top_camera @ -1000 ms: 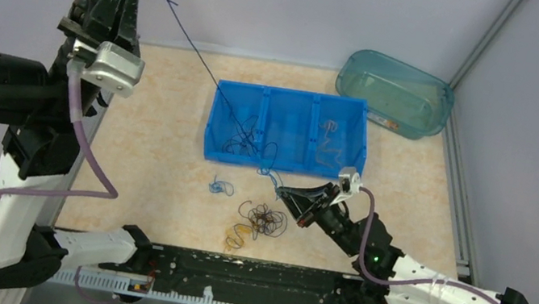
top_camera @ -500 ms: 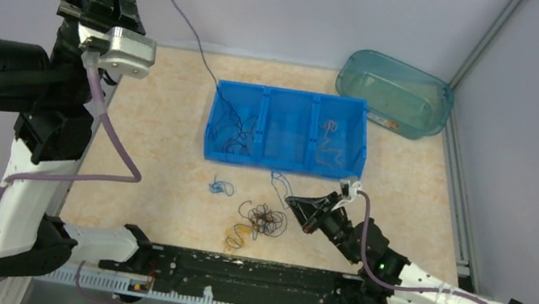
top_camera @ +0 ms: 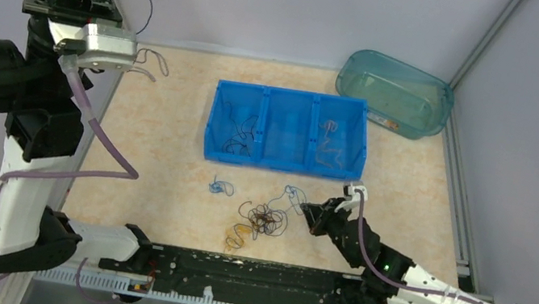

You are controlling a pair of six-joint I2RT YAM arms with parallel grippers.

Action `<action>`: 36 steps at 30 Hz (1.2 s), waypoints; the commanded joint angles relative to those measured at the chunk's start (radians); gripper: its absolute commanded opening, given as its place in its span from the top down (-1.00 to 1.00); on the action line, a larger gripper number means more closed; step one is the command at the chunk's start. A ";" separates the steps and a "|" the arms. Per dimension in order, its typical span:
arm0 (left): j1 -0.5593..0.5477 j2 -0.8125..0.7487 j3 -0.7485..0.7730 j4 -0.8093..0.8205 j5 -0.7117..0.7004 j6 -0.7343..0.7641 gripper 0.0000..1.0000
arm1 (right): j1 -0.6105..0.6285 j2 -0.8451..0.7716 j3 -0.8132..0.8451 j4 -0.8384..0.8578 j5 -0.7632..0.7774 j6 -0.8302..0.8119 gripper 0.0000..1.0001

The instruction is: Untangle the cables

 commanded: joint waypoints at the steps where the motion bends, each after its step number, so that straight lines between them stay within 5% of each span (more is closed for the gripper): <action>1: 0.000 -0.024 -0.038 -0.074 0.045 -0.067 1.00 | 0.010 -0.051 0.051 0.077 0.029 -0.030 1.00; 14: 0.000 -0.179 -0.343 -0.158 0.122 -0.291 1.00 | -0.013 0.198 0.453 0.129 0.004 -0.338 1.00; 25: 0.000 -0.232 -0.391 -0.205 0.148 -0.344 1.00 | -0.254 0.484 0.669 0.196 -0.156 -0.401 1.00; 36: 0.000 -0.256 -0.419 -0.209 0.162 -0.364 1.00 | -0.282 0.359 0.691 0.404 -0.478 -0.362 1.00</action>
